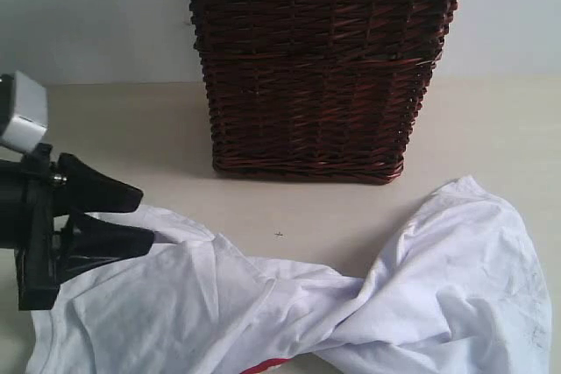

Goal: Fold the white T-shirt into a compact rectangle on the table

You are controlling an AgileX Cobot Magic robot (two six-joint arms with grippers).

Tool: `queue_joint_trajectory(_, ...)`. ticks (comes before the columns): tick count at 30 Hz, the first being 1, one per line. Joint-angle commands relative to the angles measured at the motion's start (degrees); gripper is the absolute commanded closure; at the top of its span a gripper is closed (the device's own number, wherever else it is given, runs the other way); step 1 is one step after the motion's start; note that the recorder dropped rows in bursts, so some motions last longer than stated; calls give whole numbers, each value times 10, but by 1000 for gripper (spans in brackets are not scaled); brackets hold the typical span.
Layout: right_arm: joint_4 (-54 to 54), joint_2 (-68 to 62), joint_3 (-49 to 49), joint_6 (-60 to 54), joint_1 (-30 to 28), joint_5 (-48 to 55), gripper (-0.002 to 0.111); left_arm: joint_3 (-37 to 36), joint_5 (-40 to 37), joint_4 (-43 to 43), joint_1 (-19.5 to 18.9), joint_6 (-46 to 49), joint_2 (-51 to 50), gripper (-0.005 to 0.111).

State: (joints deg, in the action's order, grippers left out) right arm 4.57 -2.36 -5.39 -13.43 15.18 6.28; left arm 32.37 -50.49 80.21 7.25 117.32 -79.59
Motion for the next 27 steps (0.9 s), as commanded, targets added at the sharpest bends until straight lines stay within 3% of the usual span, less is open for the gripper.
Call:
queue_joint_trajectory(1, 1, 3, 3, 1, -3, 0, 99, 15, 36, -75, 56, -8, -32, 50)
queue_joint_trajectory(4, 1, 3, 3, 1, -3, 0, 99, 13, 105, -108, 72, -16, -64, 50)
queue_joint_trajectory(12, 1, 3, 3, 1, -3, 0, 99, 13, 184, -104, 72, -37, -110, 50)
queue_joint_trajectory(20, -1, 3, 20, 1, -3, 4, 99, 13, 192, -97, 72, -37, -110, 50)
queue_joint_trajectory(24, -27, 14, 54, 1, -3, -59, 99, 13, 192, -97, 72, -37, -110, 50)
queue_joint_trajectory(27, -36, 24, 54, 1, -3, -17, 99, 13, 192, -97, 72, -37, -110, 50)
